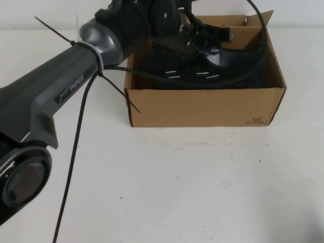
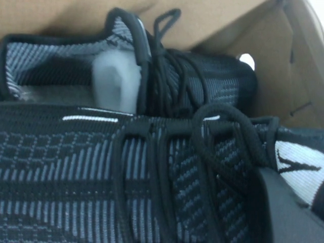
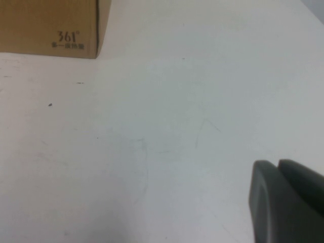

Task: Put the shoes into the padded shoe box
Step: Place the shoe in the shoe box

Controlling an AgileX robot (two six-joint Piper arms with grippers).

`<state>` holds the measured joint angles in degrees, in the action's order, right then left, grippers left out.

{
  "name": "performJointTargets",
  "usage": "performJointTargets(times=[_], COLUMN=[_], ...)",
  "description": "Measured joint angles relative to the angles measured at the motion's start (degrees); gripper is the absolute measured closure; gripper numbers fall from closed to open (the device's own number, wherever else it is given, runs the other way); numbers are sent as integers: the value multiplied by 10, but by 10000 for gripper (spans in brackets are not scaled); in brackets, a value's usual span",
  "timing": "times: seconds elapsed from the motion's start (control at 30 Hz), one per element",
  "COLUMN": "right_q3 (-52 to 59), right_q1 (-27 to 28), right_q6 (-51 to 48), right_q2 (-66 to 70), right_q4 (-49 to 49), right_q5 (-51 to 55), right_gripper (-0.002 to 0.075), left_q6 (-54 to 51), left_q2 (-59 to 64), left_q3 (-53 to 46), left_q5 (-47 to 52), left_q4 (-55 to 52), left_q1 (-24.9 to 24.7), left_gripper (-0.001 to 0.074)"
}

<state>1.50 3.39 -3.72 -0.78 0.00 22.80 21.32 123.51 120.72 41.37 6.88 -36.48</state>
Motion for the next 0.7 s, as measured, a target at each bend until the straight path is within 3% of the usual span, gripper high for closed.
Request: performJointTargets(times=[0.7], right_q3=[0], right_q1=[0], right_q6=[0], right_q2=[0], right_q4=[0], right_q5=[0], right_gripper=[734], left_q6=[21], left_q2=[52], left_q3=[54], left_q5=[63], left_q4=[10], left_q1=[-10], left_gripper=[725])
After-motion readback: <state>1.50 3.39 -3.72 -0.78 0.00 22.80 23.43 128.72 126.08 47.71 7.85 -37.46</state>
